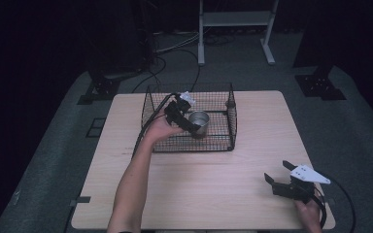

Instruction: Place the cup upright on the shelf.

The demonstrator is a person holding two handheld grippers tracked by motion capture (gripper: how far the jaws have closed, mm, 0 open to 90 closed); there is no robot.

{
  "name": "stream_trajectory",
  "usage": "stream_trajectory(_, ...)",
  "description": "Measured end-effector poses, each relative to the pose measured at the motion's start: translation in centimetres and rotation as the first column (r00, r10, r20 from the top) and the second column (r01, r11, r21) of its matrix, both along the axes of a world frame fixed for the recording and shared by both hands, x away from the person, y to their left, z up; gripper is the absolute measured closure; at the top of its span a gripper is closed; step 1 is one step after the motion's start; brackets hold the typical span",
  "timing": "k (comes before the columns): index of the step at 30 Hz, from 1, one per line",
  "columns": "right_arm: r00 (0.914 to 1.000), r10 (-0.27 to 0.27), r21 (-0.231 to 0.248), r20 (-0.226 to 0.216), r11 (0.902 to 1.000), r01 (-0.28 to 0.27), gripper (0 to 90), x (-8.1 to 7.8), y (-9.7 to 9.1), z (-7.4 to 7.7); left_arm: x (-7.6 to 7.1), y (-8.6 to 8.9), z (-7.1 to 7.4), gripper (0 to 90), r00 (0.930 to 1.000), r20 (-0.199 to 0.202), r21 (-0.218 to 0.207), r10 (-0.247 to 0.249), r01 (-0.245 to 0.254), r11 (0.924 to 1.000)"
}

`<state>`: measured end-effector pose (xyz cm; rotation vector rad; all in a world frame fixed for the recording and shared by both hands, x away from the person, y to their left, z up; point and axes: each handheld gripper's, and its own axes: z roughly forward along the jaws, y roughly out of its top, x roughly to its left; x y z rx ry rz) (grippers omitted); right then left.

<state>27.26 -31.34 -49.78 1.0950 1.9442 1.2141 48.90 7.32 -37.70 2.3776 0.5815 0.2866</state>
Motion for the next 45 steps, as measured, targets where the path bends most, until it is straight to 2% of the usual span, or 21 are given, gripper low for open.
stream_trajectory(12, 1.0, -0.002, -0.014, -0.001, 0.9999, 0.002, 13.5, 0.0, 0.1, 0.0, -2.4, 0.2, 0.9, 4.6, 0.9975, 0.061, -0.007, -0.037, 0.037, 0.9993)
stream_trajectory(17, 1.0, -0.006, -0.016, -0.001, 0.9999, 0.006, 13.5, 0.0, 0.1, 0.0, -3.4, 0.5, 1.6, 4.6, 0.9958, 0.078, -0.03, -0.049, 0.052, 0.9982)
stream_trajectory(29, 1.0, -0.007, -0.025, -0.002, 0.9997, 0.007, 13.5, 0.0, 0.2, 0.0, -6.4, 0.8, 2.7, 4.7, 0.9877, 0.129, -0.035, -0.088, 0.094, 0.995)
stream_trajectory(39, 1.0, -0.009, -0.031, 0.0, 0.9995, 0.009, 13.5, 0.1, 0.2, 0.0, -8.6, 0.6, 2.5, 4.7, 0.9829, 0.137, -0.028, -0.122, 0.127, 0.9915)
stream_trajectory(45, 0.9999, -0.011, -0.033, -0.003, 0.9994, 0.011, 13.5, 0.1, 0.3, 0.0, -9.6, 0.8, 2.1, 4.7, 0.9825, 0.14, -0.037, -0.124, 0.13, 0.9908)
